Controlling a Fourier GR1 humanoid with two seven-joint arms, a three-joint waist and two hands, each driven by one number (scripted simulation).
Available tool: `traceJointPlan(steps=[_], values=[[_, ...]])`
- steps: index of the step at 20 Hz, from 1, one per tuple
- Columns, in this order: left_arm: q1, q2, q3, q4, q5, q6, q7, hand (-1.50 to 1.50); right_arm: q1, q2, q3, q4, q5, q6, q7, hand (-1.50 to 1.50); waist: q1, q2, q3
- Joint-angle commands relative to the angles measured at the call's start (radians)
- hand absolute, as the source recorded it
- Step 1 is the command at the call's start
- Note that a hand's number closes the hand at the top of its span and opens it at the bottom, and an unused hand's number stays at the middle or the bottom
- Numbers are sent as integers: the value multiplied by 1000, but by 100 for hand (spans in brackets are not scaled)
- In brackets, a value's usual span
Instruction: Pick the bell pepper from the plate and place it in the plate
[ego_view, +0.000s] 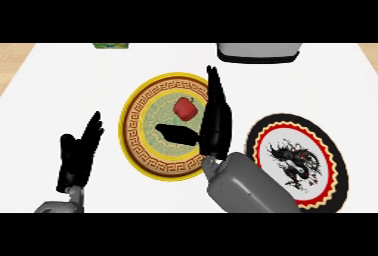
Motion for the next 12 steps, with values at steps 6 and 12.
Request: traceJointPlan(steps=[6, 12], values=[[15, -28, -12, -34, -42, 11, 15, 0, 69, 3, 62, 52, -165, -163, -251, -150, 4, 1, 0], [10, -77, -17, 18, -67, 31, -24, 0, 62, 3, 83, 45, -53, -146, -85, -150, -8, -2, -1]])
